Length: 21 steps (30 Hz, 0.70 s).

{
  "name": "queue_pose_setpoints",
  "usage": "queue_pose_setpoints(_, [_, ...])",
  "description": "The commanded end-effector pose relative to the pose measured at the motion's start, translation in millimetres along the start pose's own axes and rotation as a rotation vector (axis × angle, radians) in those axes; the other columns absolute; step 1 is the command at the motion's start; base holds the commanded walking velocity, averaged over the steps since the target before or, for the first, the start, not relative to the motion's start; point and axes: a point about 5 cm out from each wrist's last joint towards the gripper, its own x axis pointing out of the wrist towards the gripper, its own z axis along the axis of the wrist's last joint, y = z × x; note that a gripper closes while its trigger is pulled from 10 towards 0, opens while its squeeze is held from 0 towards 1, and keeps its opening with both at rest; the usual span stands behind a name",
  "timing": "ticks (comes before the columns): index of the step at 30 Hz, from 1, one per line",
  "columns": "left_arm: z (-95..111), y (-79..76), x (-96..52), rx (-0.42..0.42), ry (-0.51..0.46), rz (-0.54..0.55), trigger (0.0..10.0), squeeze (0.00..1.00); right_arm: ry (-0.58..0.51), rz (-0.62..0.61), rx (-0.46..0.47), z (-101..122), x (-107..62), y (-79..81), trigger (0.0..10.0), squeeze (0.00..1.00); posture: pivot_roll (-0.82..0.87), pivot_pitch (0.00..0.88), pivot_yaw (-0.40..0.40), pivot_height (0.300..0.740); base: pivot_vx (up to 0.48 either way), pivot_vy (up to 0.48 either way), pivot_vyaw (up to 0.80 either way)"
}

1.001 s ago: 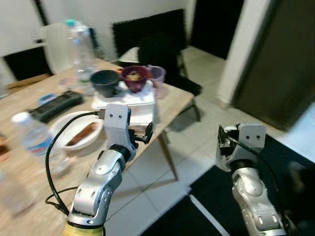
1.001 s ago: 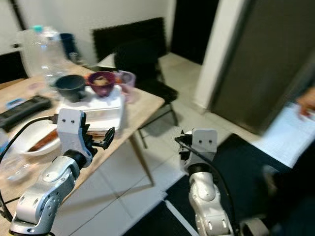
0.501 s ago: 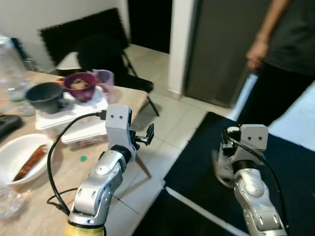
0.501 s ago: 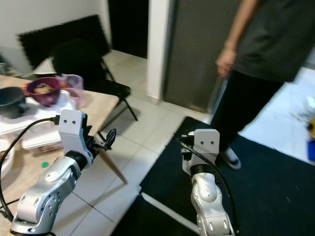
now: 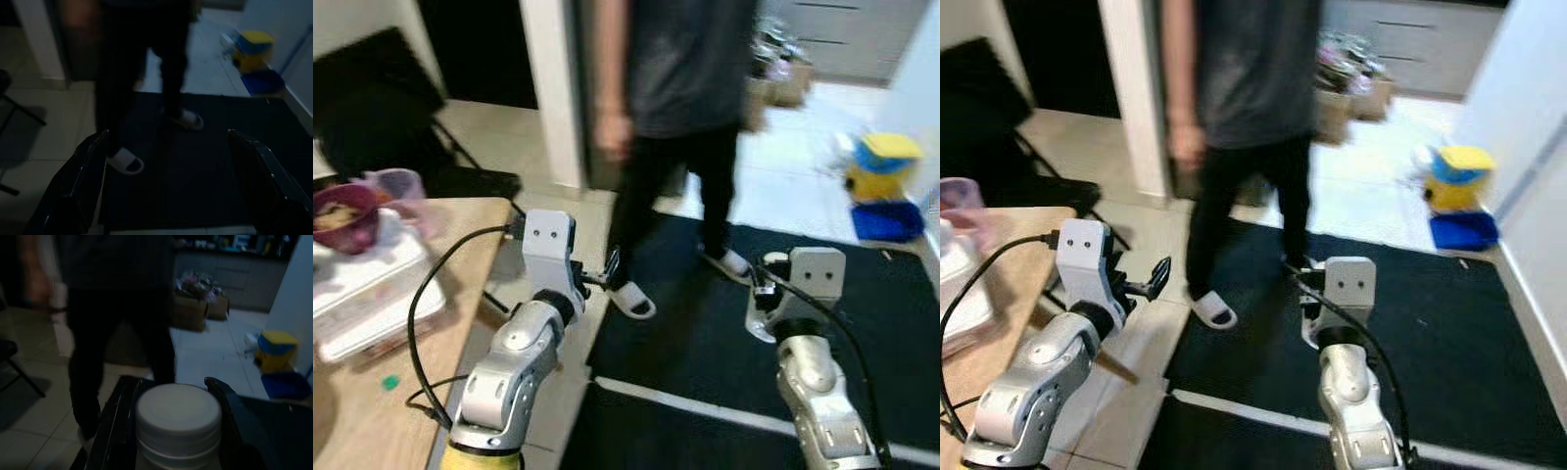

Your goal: Restocking fridge

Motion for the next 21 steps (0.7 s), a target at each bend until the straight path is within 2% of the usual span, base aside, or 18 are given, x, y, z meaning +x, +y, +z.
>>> queue_pose_setpoints(1, [-5,-0.8,-0.7,0.004,0.017,0.003,10.0,0.00,-0.021,-0.011,-0.009,3,0.5,-3.8,10.0,0.00,-0.05,0.143,0.033,0.740,0.000,0.000,-0.80])
queue_pose_setpoints(17, [-11,1.6,-2.0,0.006,0.032,0.012,10.0,0.00,-0.021,-0.006,-0.008,2,1.1,-2.4,10.0,0.00,-0.05,0.144,0.034,0.740,0.000,0.000,-0.80])
queue_pose_setpoints(21, [-21,10.2,-6.8,0.022,0.051,0.072,10.0,0.00,-0.007,0.010,-0.008,-3,-1.2,0.2,10.0,0.00,-0.05,0.145,0.034,0.740,0.000,0.000,-0.68])
